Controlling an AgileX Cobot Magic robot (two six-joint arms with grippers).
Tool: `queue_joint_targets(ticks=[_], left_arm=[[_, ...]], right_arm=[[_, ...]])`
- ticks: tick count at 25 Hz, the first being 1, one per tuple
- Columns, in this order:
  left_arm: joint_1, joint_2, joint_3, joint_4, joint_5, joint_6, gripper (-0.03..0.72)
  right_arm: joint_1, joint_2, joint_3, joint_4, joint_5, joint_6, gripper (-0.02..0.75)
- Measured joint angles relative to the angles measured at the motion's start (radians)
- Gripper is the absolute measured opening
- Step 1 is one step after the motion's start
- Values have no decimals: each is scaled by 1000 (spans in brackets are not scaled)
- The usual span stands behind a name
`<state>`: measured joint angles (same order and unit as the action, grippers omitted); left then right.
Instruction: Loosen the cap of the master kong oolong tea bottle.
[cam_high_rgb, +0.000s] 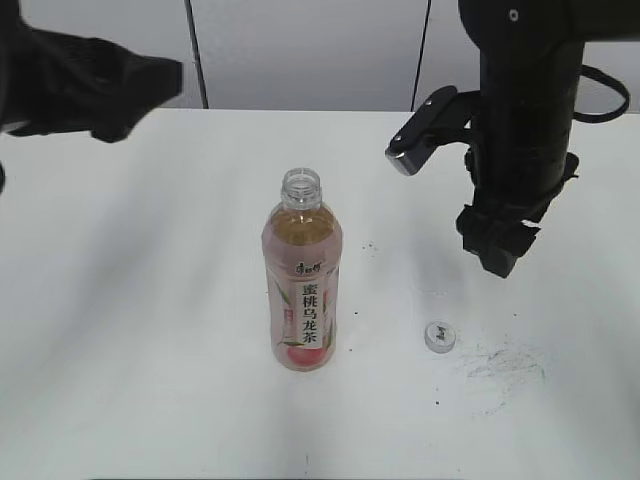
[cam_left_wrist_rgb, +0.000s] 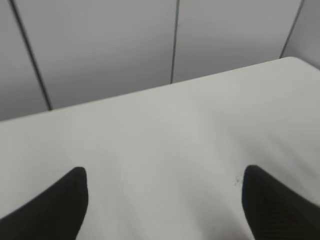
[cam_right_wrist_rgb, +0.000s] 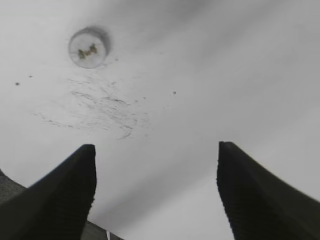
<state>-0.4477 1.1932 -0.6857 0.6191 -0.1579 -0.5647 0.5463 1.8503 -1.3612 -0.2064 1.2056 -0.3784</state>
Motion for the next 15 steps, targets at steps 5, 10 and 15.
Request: queue_joint_targets(ticks=[5,10,15], left_arm=[[0,-155,0,-177,373,-10,561],[0,-304,1,-430,753,174,559],[0,-496,1,-619,1056,392,556]], right_arm=[[-1,-51,0,-19,4,113,555],[-1,-203,0,48,17,194,524],[-1,-403,5,111,17,278,496]])
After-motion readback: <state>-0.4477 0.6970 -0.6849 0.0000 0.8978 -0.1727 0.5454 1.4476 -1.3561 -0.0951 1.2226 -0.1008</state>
